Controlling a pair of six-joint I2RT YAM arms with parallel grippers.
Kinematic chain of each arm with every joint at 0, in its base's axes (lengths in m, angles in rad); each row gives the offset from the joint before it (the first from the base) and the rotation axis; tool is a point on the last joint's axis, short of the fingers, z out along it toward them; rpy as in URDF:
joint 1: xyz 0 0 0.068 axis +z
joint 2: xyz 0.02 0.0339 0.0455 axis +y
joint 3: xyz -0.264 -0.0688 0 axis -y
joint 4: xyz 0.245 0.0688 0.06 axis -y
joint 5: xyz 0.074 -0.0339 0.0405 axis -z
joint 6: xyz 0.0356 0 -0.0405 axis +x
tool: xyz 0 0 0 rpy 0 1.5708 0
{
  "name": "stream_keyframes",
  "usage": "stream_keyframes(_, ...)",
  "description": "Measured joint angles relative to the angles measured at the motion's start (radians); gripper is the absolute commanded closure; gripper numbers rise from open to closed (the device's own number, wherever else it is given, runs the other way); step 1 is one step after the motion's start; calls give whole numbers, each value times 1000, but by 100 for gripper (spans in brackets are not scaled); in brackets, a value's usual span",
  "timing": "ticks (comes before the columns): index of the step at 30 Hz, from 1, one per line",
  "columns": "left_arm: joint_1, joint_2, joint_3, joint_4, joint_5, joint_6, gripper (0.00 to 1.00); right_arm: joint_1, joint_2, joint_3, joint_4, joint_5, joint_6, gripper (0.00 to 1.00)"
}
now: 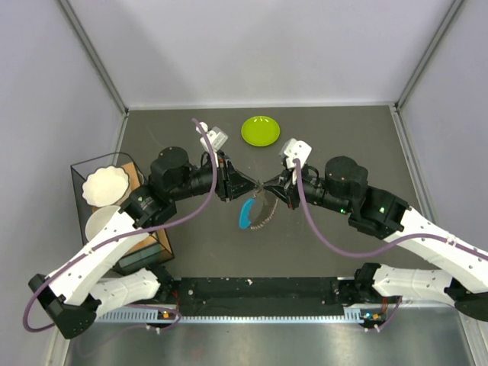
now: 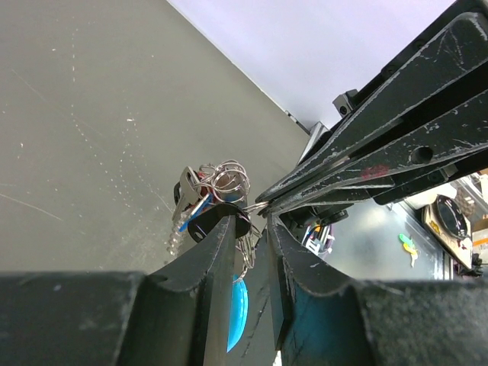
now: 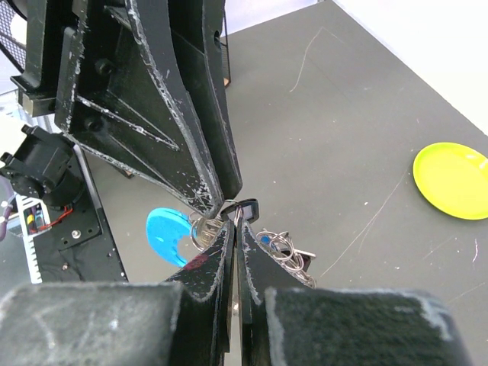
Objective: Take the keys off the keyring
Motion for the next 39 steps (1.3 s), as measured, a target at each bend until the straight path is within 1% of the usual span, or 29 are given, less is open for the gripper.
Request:
stream_keyframes(3,-1,7,1,-2,4,-2,73,0,0,0,0,0,0,100)
stream_keyframes(9,-2,8,1,-5,5,2,81,0,0,0,0,0,0,100)
stream_keyframes(15,-3,10,3,-10,11,16,85,0,3,0,0,2,0,100)
stream_keyframes(18,-3,14,3,-13,13,24,85,0,4,0,-3,2,0,100)
stream_keyframes(20,-3,18,3,-13,15,26,85,0,4,0,-7,3,0,100)
stream_keyframes(28,-3,34,3,-13,21,35,71,0,4,0,-17,3,0,100)
stream_keyframes(31,-3,40,3,-13,21,40,71,0,4,0,-17,3,0,100)
stream_keyframes(34,-3,42,3,-13,23,47,78,0,4,0,-17,3,0,100)
stream_keyframes(35,-3,42,3,-13,24,50,86,0,4,0,-17,3,0,100)
stream_keyframes(36,-3,43,3,-13,27,52,92,0,4,0,-17,3,0,100)
stream_keyframes(39,-3,47,3,-17,27,63,100,0,4,0,-16,4,-1,100)
